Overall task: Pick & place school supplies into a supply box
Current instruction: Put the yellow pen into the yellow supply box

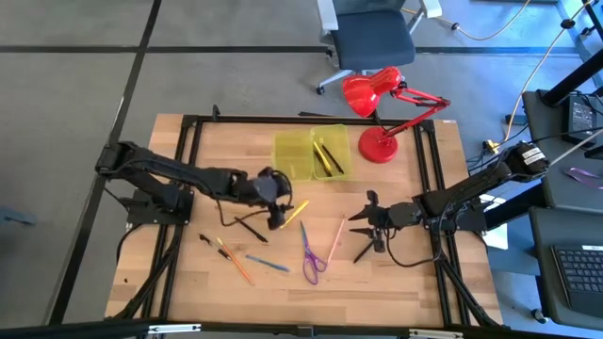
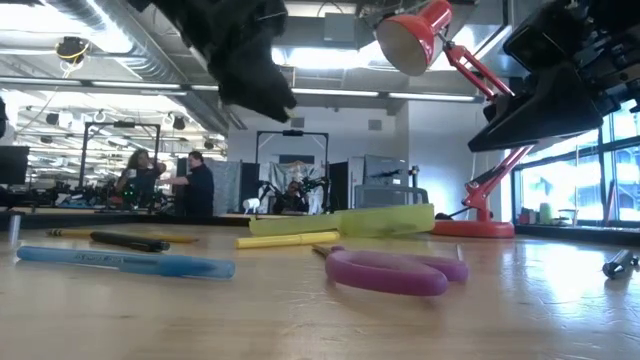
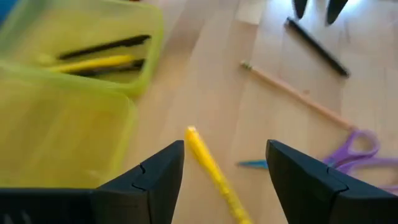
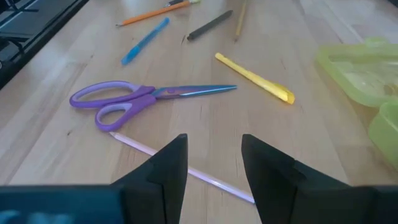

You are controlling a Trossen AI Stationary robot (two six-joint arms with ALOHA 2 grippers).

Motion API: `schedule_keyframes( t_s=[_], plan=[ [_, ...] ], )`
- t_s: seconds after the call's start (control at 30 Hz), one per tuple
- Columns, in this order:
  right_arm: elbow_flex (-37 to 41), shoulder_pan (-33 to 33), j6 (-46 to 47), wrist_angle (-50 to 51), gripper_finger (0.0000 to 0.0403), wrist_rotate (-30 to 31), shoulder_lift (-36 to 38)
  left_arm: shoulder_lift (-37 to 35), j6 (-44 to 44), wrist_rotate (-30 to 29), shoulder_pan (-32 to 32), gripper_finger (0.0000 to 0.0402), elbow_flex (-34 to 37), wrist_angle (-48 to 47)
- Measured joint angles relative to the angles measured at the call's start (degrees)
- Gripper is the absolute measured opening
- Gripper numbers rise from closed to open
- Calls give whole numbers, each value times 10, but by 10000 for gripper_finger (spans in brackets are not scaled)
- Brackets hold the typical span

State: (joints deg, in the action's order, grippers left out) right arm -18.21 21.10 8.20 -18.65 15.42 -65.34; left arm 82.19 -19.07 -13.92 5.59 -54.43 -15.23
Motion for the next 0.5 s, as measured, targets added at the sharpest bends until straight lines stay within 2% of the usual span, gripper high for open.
schedule_keyframes(
  t_s=[0.17,0.37,0.5],
  plan=[
    [0,0,21,3,156,0,0,79,-53,-21,19,219,-34,-3],
    [0,0,35,1,156,0,0,180,-72,-26,4,219,-90,-5],
    [0,0,43,1,156,0,0,229,-74,-58,3,219,-116,-20]
  ],
)
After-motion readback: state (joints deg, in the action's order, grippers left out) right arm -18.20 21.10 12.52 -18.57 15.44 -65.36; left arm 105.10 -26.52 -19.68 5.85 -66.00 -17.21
